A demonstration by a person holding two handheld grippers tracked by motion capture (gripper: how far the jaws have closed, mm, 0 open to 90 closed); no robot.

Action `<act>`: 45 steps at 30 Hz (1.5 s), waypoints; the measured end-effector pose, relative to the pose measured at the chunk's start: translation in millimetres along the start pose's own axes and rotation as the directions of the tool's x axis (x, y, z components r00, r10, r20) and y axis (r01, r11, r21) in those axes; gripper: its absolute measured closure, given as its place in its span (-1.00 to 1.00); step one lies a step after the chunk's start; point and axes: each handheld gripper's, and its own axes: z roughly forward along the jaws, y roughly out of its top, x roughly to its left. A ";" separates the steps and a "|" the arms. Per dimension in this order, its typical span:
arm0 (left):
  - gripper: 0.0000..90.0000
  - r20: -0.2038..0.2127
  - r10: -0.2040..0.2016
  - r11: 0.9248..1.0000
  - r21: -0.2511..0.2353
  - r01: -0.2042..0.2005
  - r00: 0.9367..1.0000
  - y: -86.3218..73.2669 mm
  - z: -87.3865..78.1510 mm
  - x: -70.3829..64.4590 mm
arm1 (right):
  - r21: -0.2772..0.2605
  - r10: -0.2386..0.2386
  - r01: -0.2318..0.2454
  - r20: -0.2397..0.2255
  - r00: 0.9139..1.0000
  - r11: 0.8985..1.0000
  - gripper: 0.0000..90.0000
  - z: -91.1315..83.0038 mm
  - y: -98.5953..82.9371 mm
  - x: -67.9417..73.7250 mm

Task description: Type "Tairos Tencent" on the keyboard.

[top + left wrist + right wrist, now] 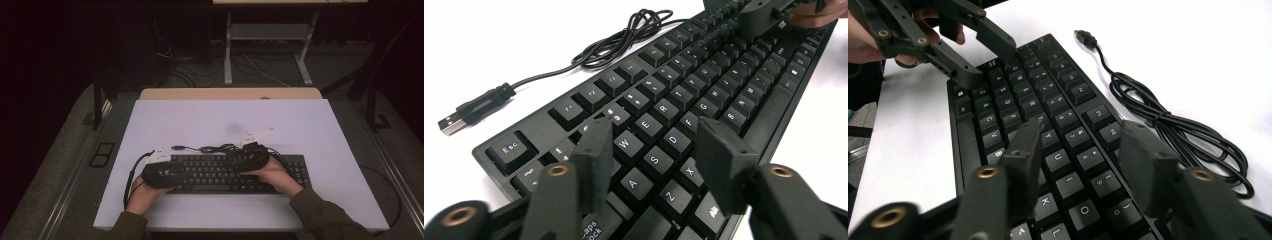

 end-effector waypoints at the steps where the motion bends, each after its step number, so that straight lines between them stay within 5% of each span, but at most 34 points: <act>1: -0.05 0.002 0.000 1.000 -0.002 0.000 1.000 0.0 0.4 -0.2 | -0.001 -0.001 0.001 0.000 1.000 1.000 0.28 0.2 0.4 0.1; 10: -0.53 -0.027 -0.003 1.000 -0.010 0.003 1.000 1.2 3.4 -1.8 | 0.007 -0.006 0.006 -0.011 1.000 1.000 0.66 1.2 1.5 -0.9; 19: -0.71 -0.021 0.006 1.000 -0.025 -0.006 1.000 3.2 5.5 -4.3 | 0.025 -0.002 0.003 -0.036 0.999 1.000 0.98 3.0 2.4 -1.5; 28: -0.96 -0.029 0.004 0.999 -0.032 -0.005 1.000 3.7 7.6 -4.4 | 0.052 -0.015 0.017 -0.039 0.999 0.998 0.99 9.7 2.3 -1.1; 45: -1.00 -0.035 0.002 0.999 -0.037 -0.003 0.999 4.7 6.3 -4.7 | 0.112 -0.026 0.030 -0.032 0.999 0.993 0.99 15.1 -1.7 -0.6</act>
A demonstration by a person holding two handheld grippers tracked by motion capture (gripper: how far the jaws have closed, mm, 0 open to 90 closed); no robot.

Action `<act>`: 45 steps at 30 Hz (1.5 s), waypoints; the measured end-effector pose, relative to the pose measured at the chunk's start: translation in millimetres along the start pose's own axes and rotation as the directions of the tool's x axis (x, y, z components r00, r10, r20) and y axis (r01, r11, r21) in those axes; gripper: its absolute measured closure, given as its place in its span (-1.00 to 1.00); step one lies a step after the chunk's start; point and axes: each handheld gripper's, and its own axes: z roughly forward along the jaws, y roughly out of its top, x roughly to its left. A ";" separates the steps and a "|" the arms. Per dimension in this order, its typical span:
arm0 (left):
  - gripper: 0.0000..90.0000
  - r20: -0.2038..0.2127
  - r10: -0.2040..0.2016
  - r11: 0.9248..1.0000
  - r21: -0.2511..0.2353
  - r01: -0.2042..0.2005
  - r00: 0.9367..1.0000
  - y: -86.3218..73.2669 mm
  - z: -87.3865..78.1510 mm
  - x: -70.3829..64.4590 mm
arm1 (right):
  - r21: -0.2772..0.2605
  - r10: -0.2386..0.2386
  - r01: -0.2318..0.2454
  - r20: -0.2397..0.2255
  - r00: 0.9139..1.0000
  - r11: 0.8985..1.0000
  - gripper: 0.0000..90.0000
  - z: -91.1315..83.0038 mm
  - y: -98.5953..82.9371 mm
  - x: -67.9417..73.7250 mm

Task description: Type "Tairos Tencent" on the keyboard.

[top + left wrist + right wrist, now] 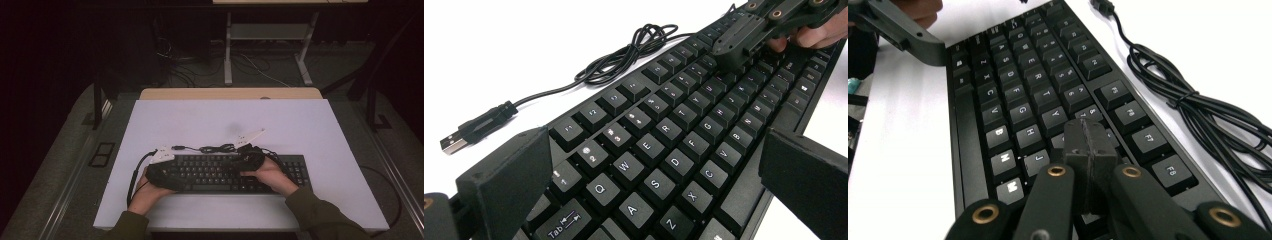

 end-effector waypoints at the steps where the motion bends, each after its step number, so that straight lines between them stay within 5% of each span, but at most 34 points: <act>1: -1.00 0.000 0.000 1.000 -0.002 0.000 1.000 0.0 0.0 0.0 | 0.004 0.000 0.000 0.001 1.000 1.000 0.99 0.2 -0.2 0.2; 25: -1.00 0.001 -0.005 1.000 -0.003 0.005 1.000 -0.3 0.5 -0.4 | 0.044 -0.017 0.016 0.009 1.000 0.999 0.99 4.1 -1.9 1.9; 45: -1.00 0.002 -0.003 1.000 -0.002 0.003 1.000 -0.1 0.7 -0.2 | 0.019 -0.016 0.016 0.007 1.000 1.000 0.98 1.1 -1.3 2.9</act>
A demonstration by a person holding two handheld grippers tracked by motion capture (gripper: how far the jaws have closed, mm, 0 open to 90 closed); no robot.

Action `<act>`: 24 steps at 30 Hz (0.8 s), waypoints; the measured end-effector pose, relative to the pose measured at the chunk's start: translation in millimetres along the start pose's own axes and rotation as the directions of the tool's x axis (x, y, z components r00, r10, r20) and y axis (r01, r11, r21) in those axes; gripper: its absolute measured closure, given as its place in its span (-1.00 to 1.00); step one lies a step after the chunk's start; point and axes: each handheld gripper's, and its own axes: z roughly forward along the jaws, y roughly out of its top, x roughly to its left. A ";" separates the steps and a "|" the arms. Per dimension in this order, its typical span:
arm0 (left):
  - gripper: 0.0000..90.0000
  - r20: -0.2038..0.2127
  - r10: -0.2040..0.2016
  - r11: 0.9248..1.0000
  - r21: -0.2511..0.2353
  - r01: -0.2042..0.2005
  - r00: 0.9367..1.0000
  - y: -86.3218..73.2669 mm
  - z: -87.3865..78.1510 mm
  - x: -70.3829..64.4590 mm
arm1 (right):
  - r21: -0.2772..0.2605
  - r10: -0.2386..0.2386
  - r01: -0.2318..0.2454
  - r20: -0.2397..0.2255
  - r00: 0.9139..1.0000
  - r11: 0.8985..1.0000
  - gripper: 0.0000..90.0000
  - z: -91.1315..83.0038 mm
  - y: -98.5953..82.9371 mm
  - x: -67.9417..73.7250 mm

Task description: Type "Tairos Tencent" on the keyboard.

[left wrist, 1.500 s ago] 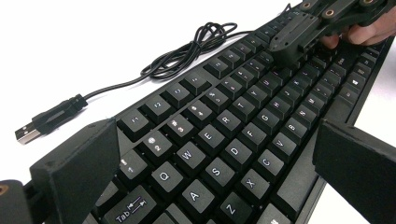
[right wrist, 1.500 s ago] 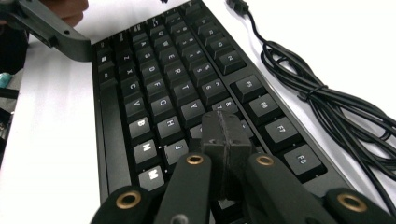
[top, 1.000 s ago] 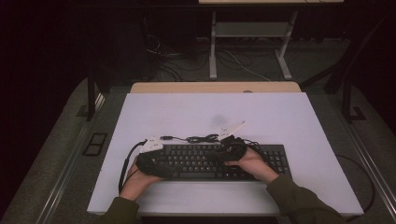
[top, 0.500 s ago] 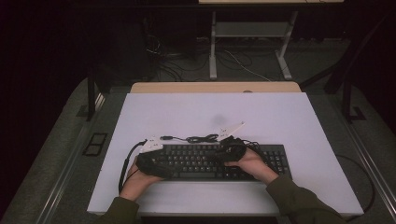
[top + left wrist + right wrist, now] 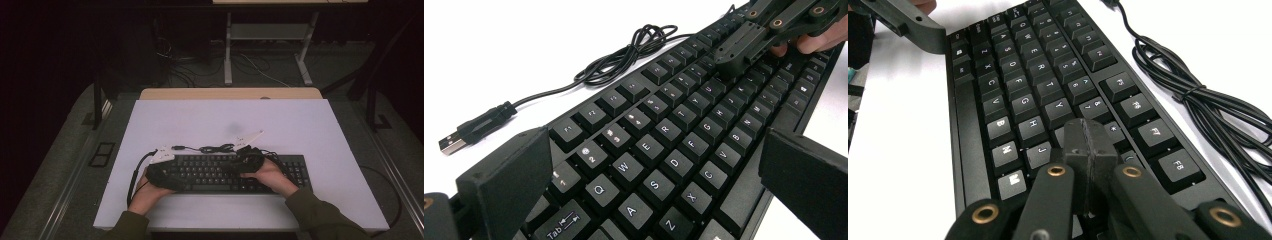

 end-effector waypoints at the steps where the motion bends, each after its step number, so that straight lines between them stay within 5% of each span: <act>1: -1.00 0.000 0.000 1.000 -0.001 0.000 1.000 0.0 0.1 0.0 | -0.008 -0.001 0.001 -0.004 1.000 1.000 0.93 -0.5 0.0 -0.1; 14: -0.90 0.007 0.008 1.000 -0.007 -0.008 1.000 1.3 2.4 -0.2 | -0.065 0.043 -0.043 -0.003 0.999 0.997 0.29 -8.5 -1.3 -2.1; 24: -0.52 0.036 0.020 1.000 -0.016 -0.020 0.999 4.6 3.8 -1.2 | -0.092 0.072 -0.069 0.031 0.997 0.993 -0.12 -14.3 -5.0 -3.4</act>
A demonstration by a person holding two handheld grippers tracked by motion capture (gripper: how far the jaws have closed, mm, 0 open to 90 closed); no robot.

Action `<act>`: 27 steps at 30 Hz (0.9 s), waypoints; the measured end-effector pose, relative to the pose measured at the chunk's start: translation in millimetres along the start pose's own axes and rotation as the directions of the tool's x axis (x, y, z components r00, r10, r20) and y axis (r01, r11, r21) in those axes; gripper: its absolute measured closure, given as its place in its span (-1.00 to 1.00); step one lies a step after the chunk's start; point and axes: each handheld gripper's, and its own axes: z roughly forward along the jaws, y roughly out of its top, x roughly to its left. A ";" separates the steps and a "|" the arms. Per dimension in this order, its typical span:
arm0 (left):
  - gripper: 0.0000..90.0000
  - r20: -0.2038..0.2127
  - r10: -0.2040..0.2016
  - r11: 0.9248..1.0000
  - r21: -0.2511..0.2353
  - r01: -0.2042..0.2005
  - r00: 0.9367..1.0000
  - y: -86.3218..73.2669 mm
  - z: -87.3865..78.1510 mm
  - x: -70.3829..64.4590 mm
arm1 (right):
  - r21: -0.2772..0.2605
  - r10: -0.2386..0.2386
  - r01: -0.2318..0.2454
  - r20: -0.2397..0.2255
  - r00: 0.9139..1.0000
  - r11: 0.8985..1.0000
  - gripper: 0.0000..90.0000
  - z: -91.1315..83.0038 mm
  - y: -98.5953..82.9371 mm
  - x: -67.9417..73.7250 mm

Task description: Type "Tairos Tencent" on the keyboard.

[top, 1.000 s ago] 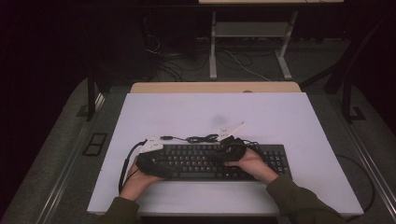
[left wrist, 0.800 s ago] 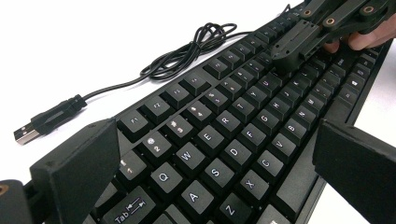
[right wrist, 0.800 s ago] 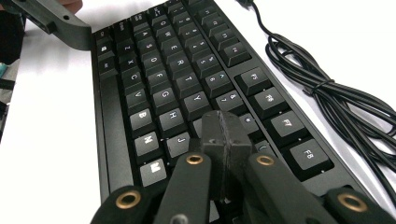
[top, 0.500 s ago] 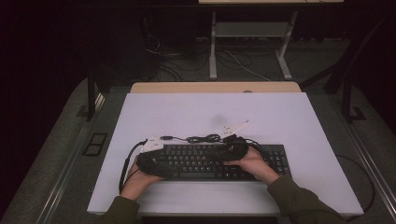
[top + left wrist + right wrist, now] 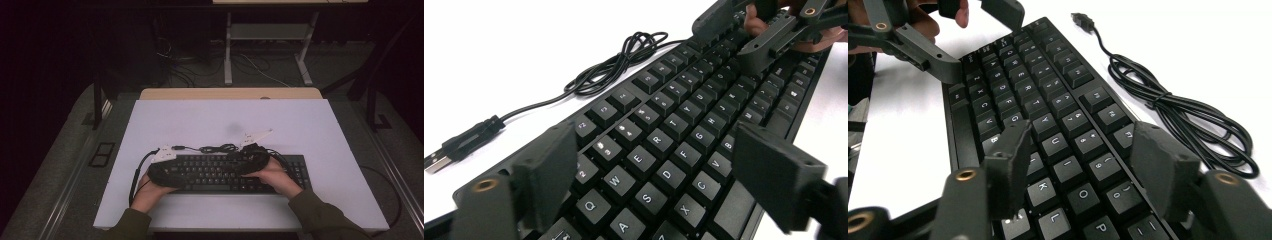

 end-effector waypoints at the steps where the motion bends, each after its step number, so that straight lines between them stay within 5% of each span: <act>1: -0.47 0.005 0.004 1.000 -0.001 -0.004 1.000 0.5 0.2 -0.1 | 0.000 0.003 -0.003 0.002 1.000 1.000 -0.14 -0.8 -0.4 0.0; 19: 0.93 0.089 0.018 0.999 0.041 -0.022 0.996 6.8 10.8 -0.3 | -0.023 0.025 -0.024 0.037 0.999 0.999 -0.26 -10.8 -6.2 -2.0; 27: 0.98 0.086 0.023 0.998 0.061 -0.028 0.996 9.6 17.3 -0.1 | -0.029 0.030 -0.028 0.051 0.998 0.999 -0.26 -14.9 -9.2 -2.4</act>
